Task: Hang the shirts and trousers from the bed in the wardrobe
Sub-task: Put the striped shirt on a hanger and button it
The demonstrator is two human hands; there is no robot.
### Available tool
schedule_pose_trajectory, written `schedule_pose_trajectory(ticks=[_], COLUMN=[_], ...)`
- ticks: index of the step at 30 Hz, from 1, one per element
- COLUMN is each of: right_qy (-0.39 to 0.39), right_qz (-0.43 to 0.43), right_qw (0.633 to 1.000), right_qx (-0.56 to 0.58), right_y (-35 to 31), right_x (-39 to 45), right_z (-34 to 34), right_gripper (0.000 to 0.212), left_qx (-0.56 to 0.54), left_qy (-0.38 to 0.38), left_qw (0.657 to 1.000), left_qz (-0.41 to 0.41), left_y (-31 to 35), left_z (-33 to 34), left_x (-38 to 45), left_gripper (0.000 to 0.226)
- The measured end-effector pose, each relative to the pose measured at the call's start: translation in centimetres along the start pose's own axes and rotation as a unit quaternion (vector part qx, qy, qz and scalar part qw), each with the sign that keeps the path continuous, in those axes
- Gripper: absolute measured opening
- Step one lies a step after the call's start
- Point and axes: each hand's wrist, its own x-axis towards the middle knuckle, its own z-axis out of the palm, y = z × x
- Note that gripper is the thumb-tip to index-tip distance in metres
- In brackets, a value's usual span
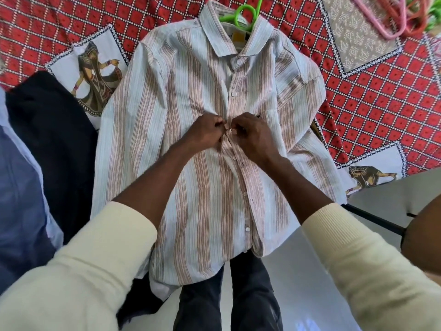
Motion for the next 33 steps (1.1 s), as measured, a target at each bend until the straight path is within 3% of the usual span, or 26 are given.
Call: schedule_pose_trajectory(ticks=[2,4,7,9,13,15,17,20,22,26,33], right_qy=[0.004,0.054,0.146,0.16,0.077,0.049,0.058,0.086,0.093,0.079,0.043], right_qz=[-0.011,0.067,0.148,0.14,0.148,0.135,0.13,0.161,0.191,0.252,0.24], right_qw=[0.999,0.996,0.978,0.977,0.984,0.986,0.988,0.983,0.977,0.959,0.965], right_qx=[-0.038,-0.031,0.026,0.009,-0.067,-0.086,-0.064,-0.018,0.016,0.108,0.098], right_y=[1.0,1.6,1.1,0.0,-0.7,-0.3,-0.1,-0.3,-0.1,0.0,-1.3], right_x=[0.2,0.2,-1.7,-4.5,-10.9,-13.0,-14.0,-14.3,-14.1,-13.8,-14.5], right_z=[-0.3,-0.7,-1.1,-0.4,2.4,3.2,3.5,3.3,2.8,1.9,2.9], right_gripper=[0.011,0.015,0.012,0.013,0.037,0.042,0.036,0.018,0.013,0.013,0.026], left_qx=[0.031,0.042,-0.029,-0.063,-0.066,0.036,0.159,0.238,0.252,0.229,0.212], left_qy=[0.021,0.118,0.275,0.304,0.249,0.234,0.226,0.209,0.192,0.152,0.158], left_qw=[0.998,0.988,0.958,0.95,0.966,0.971,0.961,0.947,0.945,0.956,0.962], left_qz=[0.045,0.094,0.072,0.044,0.008,-0.005,0.001,0.048,0.075,0.101,0.065], left_y=[0.4,0.5,-0.5,-1.5,-3.5,-4.9,-6.5,-7.9,-8.4,-9.8,-14.0], left_z=[-0.1,0.5,2.1,3.7,8.4,10.5,12.1,13.2,13.0,11.3,6.6], left_x=[0.4,0.3,-1.1,-3.4,-9.2,-11.5,-13.1,-14.5,-14.4,-14.5,-18.9], left_gripper=[0.024,0.019,0.019,0.02,0.03,0.038,0.042,0.018,0.007,0.008,0.019])
